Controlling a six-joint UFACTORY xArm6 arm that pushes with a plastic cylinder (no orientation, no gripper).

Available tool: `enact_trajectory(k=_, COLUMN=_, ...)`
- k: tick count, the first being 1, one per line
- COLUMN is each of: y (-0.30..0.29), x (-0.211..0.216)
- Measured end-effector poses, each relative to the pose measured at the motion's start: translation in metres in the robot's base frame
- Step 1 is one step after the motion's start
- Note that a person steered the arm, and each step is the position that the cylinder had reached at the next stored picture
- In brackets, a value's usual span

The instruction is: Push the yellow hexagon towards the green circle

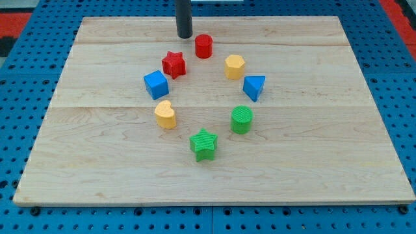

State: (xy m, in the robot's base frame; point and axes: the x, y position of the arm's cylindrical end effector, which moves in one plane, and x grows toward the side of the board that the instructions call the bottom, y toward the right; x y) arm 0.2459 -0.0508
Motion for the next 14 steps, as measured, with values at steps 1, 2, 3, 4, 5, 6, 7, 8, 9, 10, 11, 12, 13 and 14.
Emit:
enact_trajectory(k=1, y=0.0, x=-0.008)
enact_trajectory(k=2, y=0.001, x=-0.009)
enact_trajectory(k=3, y=0.001, x=-0.009)
enact_trajectory(k=4, y=0.01, x=-0.009)
enact_trajectory(k=5, y=0.022, x=-0.009)
enact_trajectory(k=6, y=0.066, x=-0.009)
enact_trajectory(k=7, y=0.083, x=0.019)
enact_trajectory(k=8, y=0.081, x=0.039)
enact_trajectory(k=9, y=0.089, x=0.043)
enact_trajectory(k=10, y=0.104, x=0.059)
enact_trajectory(k=11, y=0.099, x=0.084)
enact_trajectory(k=12, y=0.127, x=0.105)
enact_trajectory(k=13, y=0.149, x=0.107)
enact_trajectory(k=14, y=0.136, x=0.113)
